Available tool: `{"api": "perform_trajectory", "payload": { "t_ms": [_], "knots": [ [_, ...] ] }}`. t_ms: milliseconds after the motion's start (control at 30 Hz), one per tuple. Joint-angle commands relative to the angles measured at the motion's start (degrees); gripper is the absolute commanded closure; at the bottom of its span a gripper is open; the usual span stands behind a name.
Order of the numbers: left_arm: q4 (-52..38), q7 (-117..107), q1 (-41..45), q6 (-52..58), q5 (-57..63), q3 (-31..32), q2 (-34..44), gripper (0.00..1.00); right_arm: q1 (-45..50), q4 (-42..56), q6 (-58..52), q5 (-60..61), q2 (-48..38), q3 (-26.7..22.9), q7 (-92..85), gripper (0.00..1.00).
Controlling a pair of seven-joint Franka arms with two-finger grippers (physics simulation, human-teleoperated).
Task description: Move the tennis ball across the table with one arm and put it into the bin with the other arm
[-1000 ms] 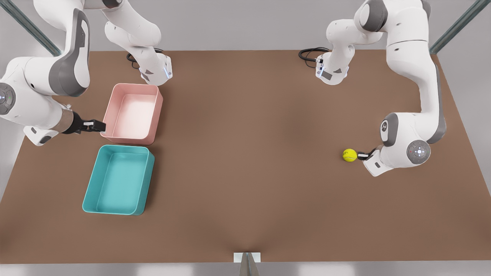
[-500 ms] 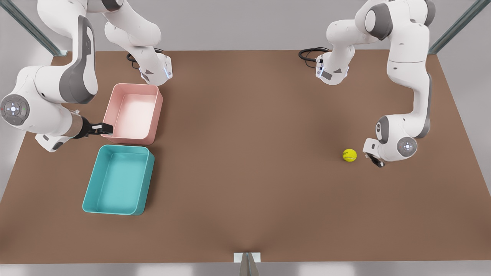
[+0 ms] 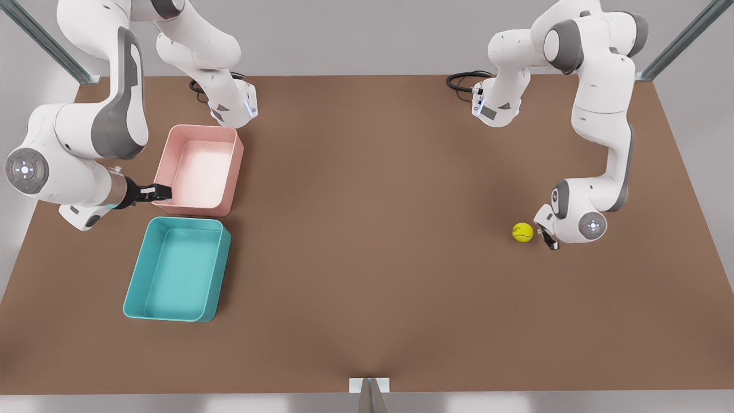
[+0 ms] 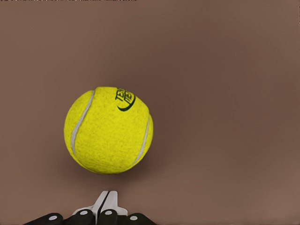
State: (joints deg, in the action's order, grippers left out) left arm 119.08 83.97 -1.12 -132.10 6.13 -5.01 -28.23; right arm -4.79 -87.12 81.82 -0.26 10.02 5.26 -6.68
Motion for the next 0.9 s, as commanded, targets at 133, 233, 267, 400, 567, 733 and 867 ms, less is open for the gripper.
{"api": "perform_trajectory", "payload": {
  "t_ms": [133, 233, 267, 400, 567, 733, 867],
  "knots": [
    [-0.2, -23.6, 8.2, -0.3, -4.8, 6.1, 2.5, 0.79, 0.2, 0.0, -0.2, 0.0, 0.2, 0.0, -2.0, 0.00],
    [-3.7, -39.9, 9.2, -0.3, -10.8, 11.8, 2.4, 0.79, 0.3, 0.0, -0.2, -0.1, 0.2, 0.0, -2.0, 0.00],
    [-3.8, -40.0, 9.2, -0.3, -10.8, 11.7, 2.4, 0.79, 0.3, 0.1, -0.2, -0.1, 0.2, 0.0, -2.1, 0.00],
    [-6.8, -40.2, 9.4, 9.1, -8.1, 8.5, 5.8, 0.79, 0.3, 0.1, -0.2, -0.2, 0.2, 0.0, -2.0, 0.00],
    [-52.0, -87.0, 9.4, 66.4, -2.7, 9.3, 7.1, 0.79, 0.3, 0.1, -0.3, -0.1, 0.3, 0.0, -2.2, 0.00],
    [-47.0, -113.7, 10.0, 59.8, -8.8, 6.5, 13.9, 0.00, 0.3, 0.1, -0.3, -0.1, 0.4, 0.0, -2.1, 0.00],
    [-46.9, -113.3, 9.4, 62.5, -11.1, 7.2, 11.7, 0.00, 4.3, 4.1, 6.4, 0.0, 4.6, 0.2, -1.1, 0.00]
  ]
}}
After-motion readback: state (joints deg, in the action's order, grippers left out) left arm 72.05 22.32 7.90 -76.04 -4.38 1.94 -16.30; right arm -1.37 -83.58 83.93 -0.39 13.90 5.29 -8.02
